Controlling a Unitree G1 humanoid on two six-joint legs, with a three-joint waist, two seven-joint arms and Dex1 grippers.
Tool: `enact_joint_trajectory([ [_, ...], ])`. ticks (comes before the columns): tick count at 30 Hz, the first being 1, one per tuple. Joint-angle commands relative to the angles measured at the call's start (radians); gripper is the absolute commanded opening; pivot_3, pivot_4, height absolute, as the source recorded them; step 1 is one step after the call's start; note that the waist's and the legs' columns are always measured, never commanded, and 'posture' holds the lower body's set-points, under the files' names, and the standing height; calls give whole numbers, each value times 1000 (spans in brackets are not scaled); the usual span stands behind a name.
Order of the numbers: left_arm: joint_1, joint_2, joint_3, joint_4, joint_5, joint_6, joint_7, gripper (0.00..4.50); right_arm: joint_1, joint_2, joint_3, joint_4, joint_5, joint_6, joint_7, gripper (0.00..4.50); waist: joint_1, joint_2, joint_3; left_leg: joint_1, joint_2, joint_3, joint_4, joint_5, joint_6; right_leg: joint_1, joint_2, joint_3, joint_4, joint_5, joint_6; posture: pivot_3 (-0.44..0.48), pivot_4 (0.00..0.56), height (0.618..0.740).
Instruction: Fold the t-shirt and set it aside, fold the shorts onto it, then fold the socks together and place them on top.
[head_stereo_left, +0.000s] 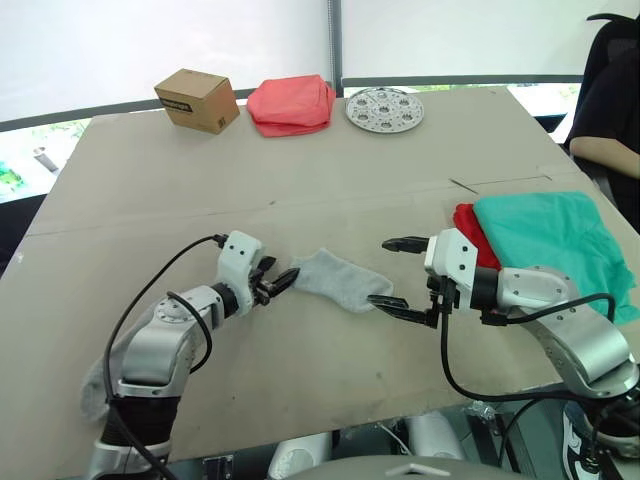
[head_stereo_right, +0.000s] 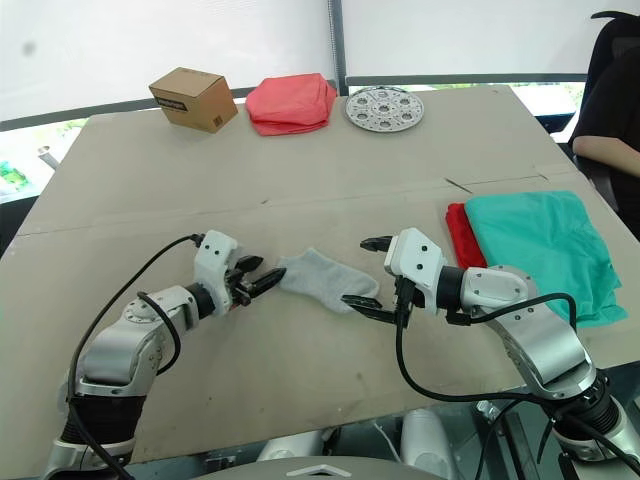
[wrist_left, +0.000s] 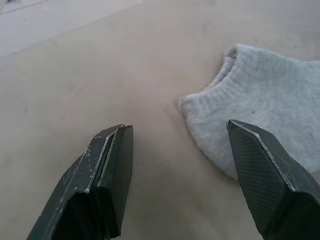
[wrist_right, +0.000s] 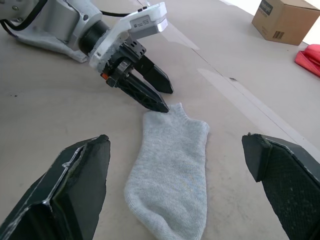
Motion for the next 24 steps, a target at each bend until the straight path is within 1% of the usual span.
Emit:
enact_joint_trajectory([
  [1,-11,-9,-53,-14,-11,10,-35,3217,-15,-1,-18,-26,7,-17,4,4500,0,0,0,0,0,0,0,0,0,0,0,0,0,0,0,0,150,740],
  [3,-37,-7,-85,-2,25,-6,-28,3217,-15,-1,-19,-26,7,-17,4,4500,1,0,0,0,0,0,0,0,0,0,0,0,0,0,0,0,150,740],
  [6,-57,11,-156,26,112,-68,-19,3217,-14,0,-19,-26,7,-18,2,4500,0,0,0,0,0,0,0,0,0,1,0,0,0,0,0,0,150,740],
  [7,-57,5,-169,35,125,-78,-14,2978,-13,0,-19,-26,7,-19,2,4500,-1,0,0,0,0,0,0,0,0,1,0,0,0,0,0,0,150,740],
  [9,-49,-7,-187,55,157,-97,6,2376,-12,-1,-18,-27,6,-18,3,4500,-1,1,0,0,0,0,0,0,0,1,0,0,0,0,0,0,150,740],
  [12,-20,-29,-171,60,174,-104,40,974,-13,-1,-18,-27,6,-17,2,4500,-1,1,-1,0,0,0,0,0,0,1,0,0,0,0,0,0,150,740],
  [13,-10,-37,-157,53,169,-97,51,445,-12,-2,-18,-28,6,-17,2,4500,-1,1,-1,0,0,0,0,0,0,1,0,0,0,0,0,0,150,740],
  [14,4,-50,-130,35,159,-84,73,32,-11,-2,-18,-28,7,-18,2,4500,-2,1,-1,0,0,0,0,0,0,1,0,0,0,0,0,0,150,740],
  [16,48,-81,-56,-29,136,-39,134,32,-11,-2,-18,-25,6,-22,5,4500,-7,1,-1,0,0,0,0,0,0,1,0,1,0,0,0,0,150,740],
  [18,117,-143,69,-147,106,52,239,32,-16,1,-17,-15,5,-31,11,4500,-21,1,-2,1,1,1,0,0,0,1,0,1,0,0,0,0,150,740],
  [20,179,-205,160,-266,81,155,323,32,-21,5,-14,-3,4,-40,17,4500,-31,1,-2,1,1,0,-1,0,0,0,0,1,0,0,0,0,150,740],
  [22,220,-270,221,-363,72,220,397,32,-27,11,-6,11,4,-52,25,4500,-27,1,-2,1,2,1,-3,0,0,-1,1,2,0,0,0,0,150,740],
  [24,240,-330,269,-416,73,279,467,32,-32,18,1,23,2,-61,32,4500,-25,1,-2,1,1,0,-3,0,0,-1,1,0,0,0,0,0,150,740],
])
